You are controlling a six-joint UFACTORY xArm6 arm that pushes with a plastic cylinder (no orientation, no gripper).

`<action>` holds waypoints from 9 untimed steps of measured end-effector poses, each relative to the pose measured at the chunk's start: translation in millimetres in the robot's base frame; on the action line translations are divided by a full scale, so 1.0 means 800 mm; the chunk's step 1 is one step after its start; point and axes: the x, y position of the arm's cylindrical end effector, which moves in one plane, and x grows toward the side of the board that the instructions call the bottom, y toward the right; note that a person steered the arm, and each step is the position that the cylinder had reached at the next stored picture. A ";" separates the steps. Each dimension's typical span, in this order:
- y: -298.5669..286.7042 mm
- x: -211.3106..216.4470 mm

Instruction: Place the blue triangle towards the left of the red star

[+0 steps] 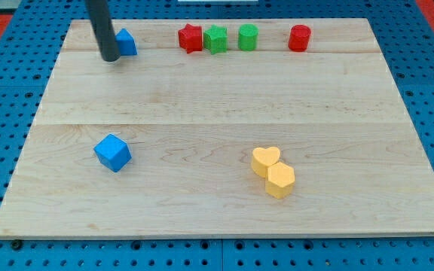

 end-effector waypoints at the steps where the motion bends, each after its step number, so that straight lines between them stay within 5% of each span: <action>1: 0.010 -0.031; 3: -0.033 -0.046; 8: 0.067 -0.048; 9: -0.002 -0.017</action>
